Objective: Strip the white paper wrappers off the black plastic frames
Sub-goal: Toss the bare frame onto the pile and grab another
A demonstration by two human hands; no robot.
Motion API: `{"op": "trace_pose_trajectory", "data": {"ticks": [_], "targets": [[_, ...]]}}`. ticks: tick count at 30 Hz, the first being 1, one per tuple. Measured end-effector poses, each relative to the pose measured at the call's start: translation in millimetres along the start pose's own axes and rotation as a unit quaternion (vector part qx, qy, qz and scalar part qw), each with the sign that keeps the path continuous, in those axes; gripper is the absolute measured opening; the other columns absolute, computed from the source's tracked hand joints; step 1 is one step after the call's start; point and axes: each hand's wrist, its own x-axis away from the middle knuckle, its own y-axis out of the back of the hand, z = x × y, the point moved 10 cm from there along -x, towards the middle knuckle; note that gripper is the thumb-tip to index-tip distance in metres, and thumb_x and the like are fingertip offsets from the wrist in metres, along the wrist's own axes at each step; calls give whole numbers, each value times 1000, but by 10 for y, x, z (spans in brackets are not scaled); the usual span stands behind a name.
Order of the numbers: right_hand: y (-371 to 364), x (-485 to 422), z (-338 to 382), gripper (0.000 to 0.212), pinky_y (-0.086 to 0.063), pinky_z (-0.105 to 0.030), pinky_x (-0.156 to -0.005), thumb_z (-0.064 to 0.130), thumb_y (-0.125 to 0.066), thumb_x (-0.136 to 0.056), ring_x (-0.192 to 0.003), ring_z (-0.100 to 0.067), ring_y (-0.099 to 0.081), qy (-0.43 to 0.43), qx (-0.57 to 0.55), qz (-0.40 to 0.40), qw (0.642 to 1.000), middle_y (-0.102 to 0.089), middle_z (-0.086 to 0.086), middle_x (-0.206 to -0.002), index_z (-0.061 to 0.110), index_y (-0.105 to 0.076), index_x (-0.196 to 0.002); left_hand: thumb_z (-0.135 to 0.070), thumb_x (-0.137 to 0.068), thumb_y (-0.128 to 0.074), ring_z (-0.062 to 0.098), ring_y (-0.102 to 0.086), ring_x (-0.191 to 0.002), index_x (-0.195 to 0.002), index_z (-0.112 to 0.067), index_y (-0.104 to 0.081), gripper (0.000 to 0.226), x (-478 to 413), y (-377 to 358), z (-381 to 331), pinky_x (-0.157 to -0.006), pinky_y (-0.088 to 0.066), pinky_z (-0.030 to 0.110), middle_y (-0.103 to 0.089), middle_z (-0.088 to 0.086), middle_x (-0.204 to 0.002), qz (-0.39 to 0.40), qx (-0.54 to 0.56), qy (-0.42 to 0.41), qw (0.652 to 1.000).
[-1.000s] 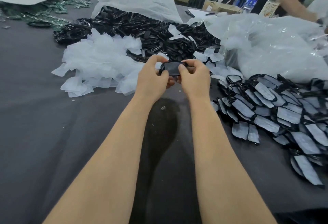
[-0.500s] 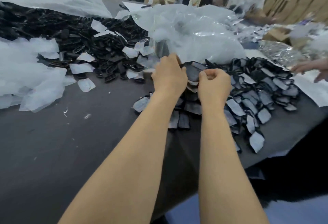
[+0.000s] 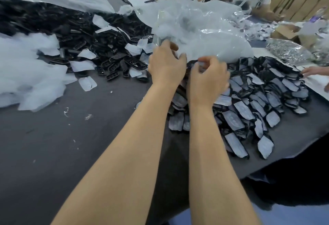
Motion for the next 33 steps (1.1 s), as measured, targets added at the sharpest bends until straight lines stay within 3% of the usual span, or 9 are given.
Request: {"op": "trace_pose_trajectory", "data": {"ticks": [3, 7, 11, 13, 19, 23, 26, 29, 33], "targets": [[-303, 218, 453, 16, -31, -25, -83, 18, -55, -90, -103, -20, -49, 47, -70, 44, 995, -60, -3, -108, 18, -65, -102, -22, -92, -57, 18, -58, -98, -111, -11, -58, 22, -30, 487, 134, -84, -47, 28, -63, 4, -108, -51, 61, 10, 997], [-962, 699, 1049, 18, -46, -38, -87, 17, -56, -90, -100, -24, -58, 86, -139, 198, 967, -67, -6, -103, 11, -67, -102, -15, -92, -54, 11, -56, -87, -106, -10, -60, 16, -24, 1292, 549, -73, -42, 12, -57, -8, -86, -139, 71, 39, 987], [-1593, 1265, 1478, 24, -46, -32, -81, 18, -49, -95, -103, -25, -59, 121, -101, 338, 928, -66, -9, -110, 12, -65, -111, -11, -91, -50, 19, -57, -86, -103, -12, -59, 15, 51, 1990, 1071, -83, -50, 32, -53, -10, -78, -201, 82, 92, 972], [-1799, 1491, 1644, 27, -42, -29, -80, 16, -45, -97, -107, -25, -57, 139, -92, 373, 913, -64, -10, -115, 12, -64, -115, -10, -91, -48, 15, -53, -84, -101, -15, -58, 15, 82, 2280, 1290, -80, -46, 28, -53, -11, -79, -229, 84, 115, 963], [-2170, 1640, 1965, 36, -38, -29, -89, 6, -38, -95, -118, -25, -50, 180, -62, 371, 909, -55, -8, -129, 10, -61, -122, -6, -91, -41, 18, -61, -84, -95, -16, -52, 15, -42, 2655, 1606, -81, -52, 35, -54, -6, -82, -258, 135, 143, 946], [-2319, 1464, 2052, 29, -38, -33, -91, 1, -39, -89, -105, -28, -50, 193, -37, 347, 917, -59, -12, -109, 13, -64, -97, -4, -92, -38, 24, -63, -101, -96, -15, -51, 18, -255, 2554, 1649, -92, -52, 39, -54, -6, -87, -234, 165, 157, 945], [-2474, 1359, 2016, 33, -36, -37, -103, 11, -43, -93, -118, -28, -51, 185, 9, 358, 915, -61, -9, -122, 12, -57, -123, -1, -91, -34, 22, -62, -95, -98, -14, -51, 23, -398, 2460, 1669, -90, -53, 39, -52, -7, -85, -220, 186, 172, 942], [-2689, 1366, 1955, 31, -30, -40, -107, 28, -50, -95, -124, -29, -45, 203, 106, 385, 894, -54, -8, -128, 13, -58, -121, -2, -91, -32, 18, -59, -90, -102, -15, -52, 27, -495, 2408, 1707, -86, -52, 35, -52, -8, -84, -218, 201, 189, 936], [-2743, 1290, 1886, 30, -26, -43, -106, 29, -54, -94, -128, -27, -38, 183, 139, 368, 901, -48, -8, -133, 16, -58, -120, -6, -93, -38, 15, -57, -90, -107, -14, -54, 22, -533, 2394, 1758, -87, -51, 32, -51, -10, -84, -213, 206, 192, 936]]}}
